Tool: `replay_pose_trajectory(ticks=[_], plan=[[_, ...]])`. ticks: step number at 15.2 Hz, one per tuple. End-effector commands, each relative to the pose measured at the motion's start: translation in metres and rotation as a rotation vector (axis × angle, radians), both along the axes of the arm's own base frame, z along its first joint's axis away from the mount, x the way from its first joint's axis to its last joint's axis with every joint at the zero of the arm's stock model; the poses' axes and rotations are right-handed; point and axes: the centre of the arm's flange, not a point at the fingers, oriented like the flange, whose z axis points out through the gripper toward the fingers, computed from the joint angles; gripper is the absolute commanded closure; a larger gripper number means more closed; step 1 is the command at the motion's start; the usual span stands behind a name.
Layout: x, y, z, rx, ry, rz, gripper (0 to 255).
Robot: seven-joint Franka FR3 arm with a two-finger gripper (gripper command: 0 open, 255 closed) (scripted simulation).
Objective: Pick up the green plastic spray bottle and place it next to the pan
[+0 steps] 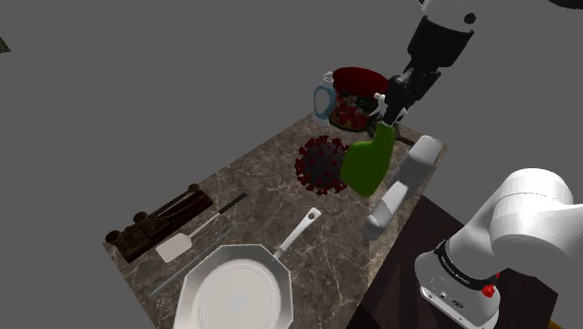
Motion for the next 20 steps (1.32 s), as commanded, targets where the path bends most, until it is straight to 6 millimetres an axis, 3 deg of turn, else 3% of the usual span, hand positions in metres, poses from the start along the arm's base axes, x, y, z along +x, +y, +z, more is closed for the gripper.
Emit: replay_pose_trajectory(ticks=[1, 20], plan=[[0.000, 0.000, -0.011, 0.000, -0.001, 0.000, 255], [0.000, 0.000, -0.111, 0.000, -0.001, 0.000, 255]])
